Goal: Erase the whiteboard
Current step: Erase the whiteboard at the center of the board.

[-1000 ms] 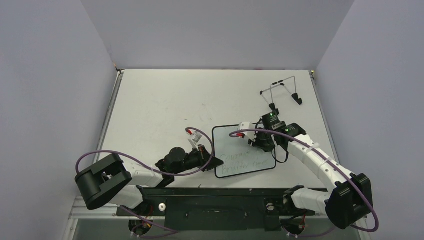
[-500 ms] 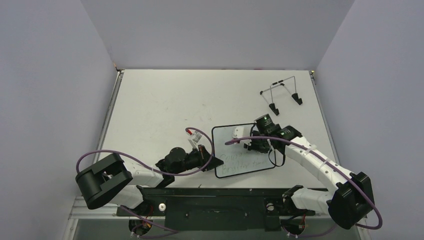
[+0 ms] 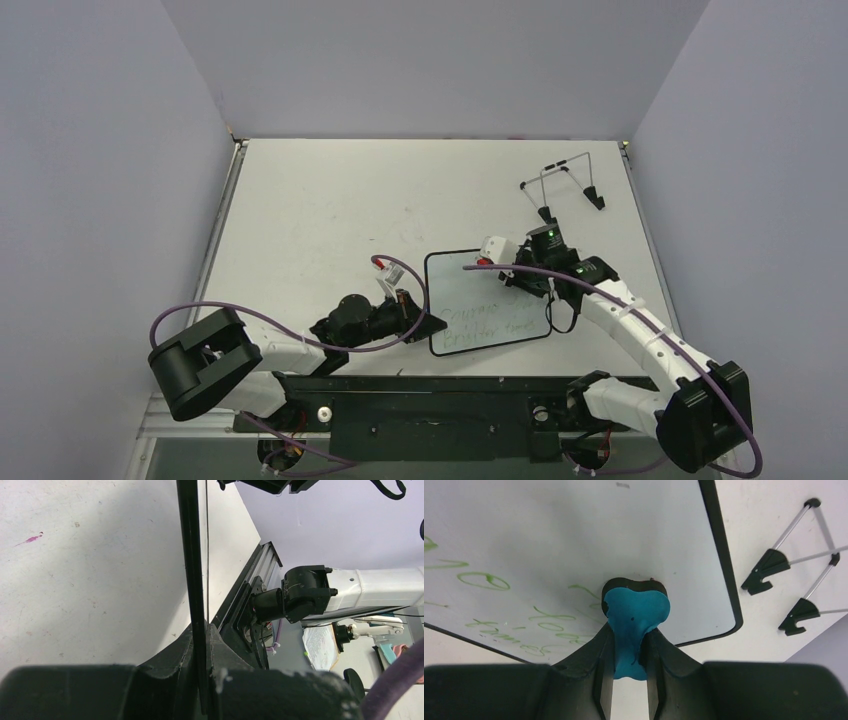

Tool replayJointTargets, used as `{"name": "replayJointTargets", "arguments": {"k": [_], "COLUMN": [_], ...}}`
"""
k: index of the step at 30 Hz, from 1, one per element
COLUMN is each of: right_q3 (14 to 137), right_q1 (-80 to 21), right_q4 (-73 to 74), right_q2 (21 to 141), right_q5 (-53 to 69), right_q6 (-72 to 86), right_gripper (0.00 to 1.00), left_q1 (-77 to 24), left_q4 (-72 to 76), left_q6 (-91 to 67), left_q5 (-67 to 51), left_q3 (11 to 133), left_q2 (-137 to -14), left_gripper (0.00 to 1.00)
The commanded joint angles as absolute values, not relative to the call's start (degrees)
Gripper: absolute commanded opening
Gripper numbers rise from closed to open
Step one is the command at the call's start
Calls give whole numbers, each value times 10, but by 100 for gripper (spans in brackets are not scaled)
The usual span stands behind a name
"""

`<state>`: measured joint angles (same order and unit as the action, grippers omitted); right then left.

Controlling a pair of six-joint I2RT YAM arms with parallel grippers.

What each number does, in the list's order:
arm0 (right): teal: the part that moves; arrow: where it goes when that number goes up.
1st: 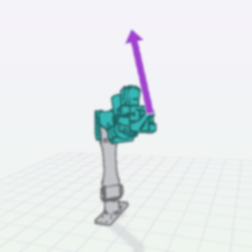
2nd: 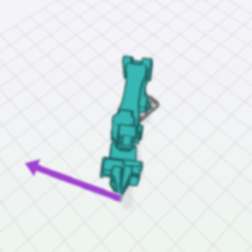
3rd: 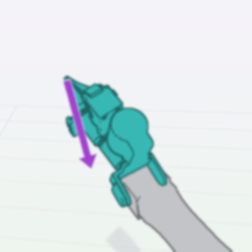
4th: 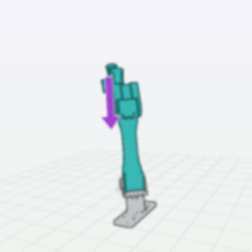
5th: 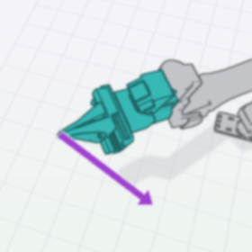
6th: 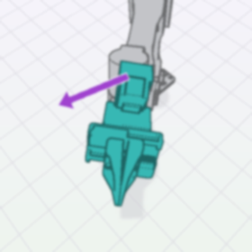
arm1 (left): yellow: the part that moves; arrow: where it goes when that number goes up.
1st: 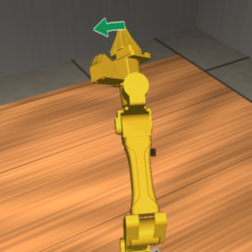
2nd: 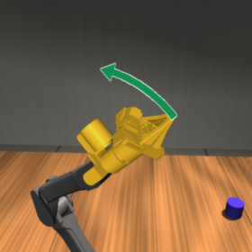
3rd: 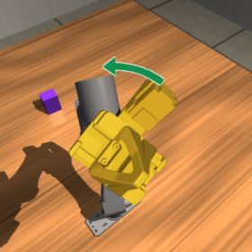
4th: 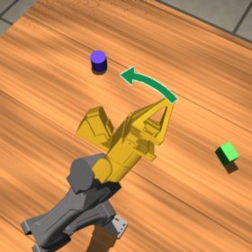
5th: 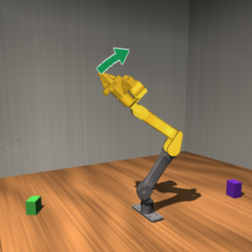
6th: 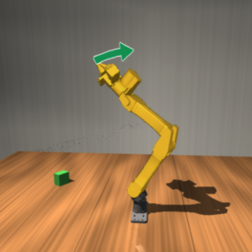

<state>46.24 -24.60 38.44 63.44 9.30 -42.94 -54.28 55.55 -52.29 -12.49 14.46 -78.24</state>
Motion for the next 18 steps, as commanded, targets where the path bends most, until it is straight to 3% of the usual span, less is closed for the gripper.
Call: {"name": "replayJointTargets", "arguments": {"k": [1,7,18], "right_q3": [465,452,443], "right_q1": [-282,-303,-267], "right_q4": [332,442,296], "right_q2": [630,617,610], "right_q5": [104,215,52], "right_q6": [-410,-550,-436], "right_gripper": [0,0,0], "left_q1": [-545,-545,-545], "left_q4": [613,614,610], "left_q6": [-510,-510,-507], "left_q5": [-142,-136,-138], "left_q3": [170,166,167], "left_q2": [-781,-777,-775], "left_gripper": [0,0,0]}}
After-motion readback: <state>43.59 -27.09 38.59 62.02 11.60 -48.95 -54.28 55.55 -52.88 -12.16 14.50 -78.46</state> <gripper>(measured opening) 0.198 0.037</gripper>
